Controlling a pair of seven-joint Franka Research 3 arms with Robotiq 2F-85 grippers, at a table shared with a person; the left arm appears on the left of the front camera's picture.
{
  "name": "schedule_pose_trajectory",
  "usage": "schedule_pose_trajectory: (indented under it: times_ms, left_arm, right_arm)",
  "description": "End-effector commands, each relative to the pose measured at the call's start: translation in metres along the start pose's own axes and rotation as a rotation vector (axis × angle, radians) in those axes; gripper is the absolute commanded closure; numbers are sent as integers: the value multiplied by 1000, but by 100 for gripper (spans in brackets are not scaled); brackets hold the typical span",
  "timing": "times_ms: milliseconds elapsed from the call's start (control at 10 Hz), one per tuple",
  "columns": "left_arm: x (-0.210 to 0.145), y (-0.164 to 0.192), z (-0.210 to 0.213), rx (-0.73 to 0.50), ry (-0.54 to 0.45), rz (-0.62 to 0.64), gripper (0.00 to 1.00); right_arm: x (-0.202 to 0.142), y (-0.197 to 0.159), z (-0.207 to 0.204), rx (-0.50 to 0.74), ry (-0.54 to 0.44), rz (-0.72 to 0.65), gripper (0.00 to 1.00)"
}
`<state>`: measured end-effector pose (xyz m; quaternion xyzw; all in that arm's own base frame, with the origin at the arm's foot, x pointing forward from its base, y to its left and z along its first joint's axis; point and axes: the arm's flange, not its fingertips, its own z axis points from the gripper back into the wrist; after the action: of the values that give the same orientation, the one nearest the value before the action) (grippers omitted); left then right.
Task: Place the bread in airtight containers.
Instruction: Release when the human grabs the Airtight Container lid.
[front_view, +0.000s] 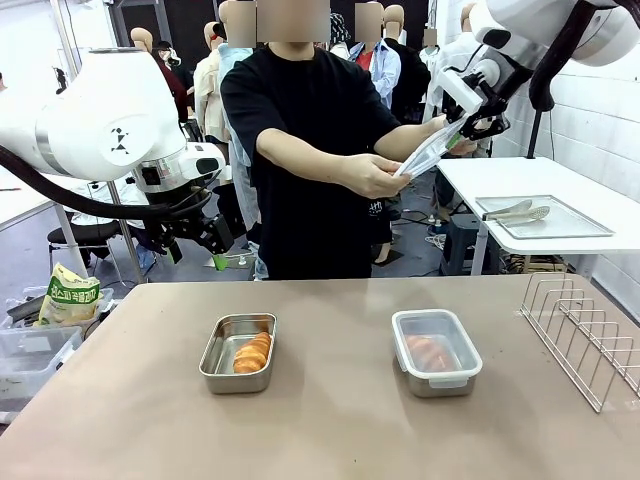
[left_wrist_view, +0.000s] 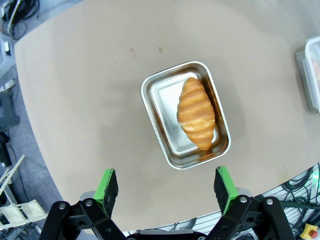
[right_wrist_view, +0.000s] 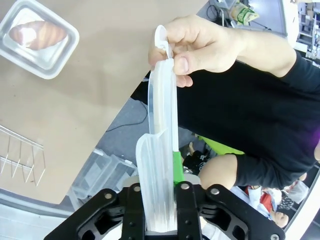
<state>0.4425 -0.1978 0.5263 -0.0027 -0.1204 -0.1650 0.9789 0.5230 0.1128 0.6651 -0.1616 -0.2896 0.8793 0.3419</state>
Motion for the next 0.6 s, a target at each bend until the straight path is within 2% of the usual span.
schedule_pose_trajectory:
  times_ms: [0,200,500]
  left_arm:
    - [0,1,1,22,3,16,0]
    - [0,1,1,22,3,16,0]
    - [0,1,1,22,3,16,0]
  right_arm:
    - [4,4,-1,20,-25,11,34]
    - [6,3,-1,29,-34,23,0]
    - [8,3,-2,43,-42,29,0]
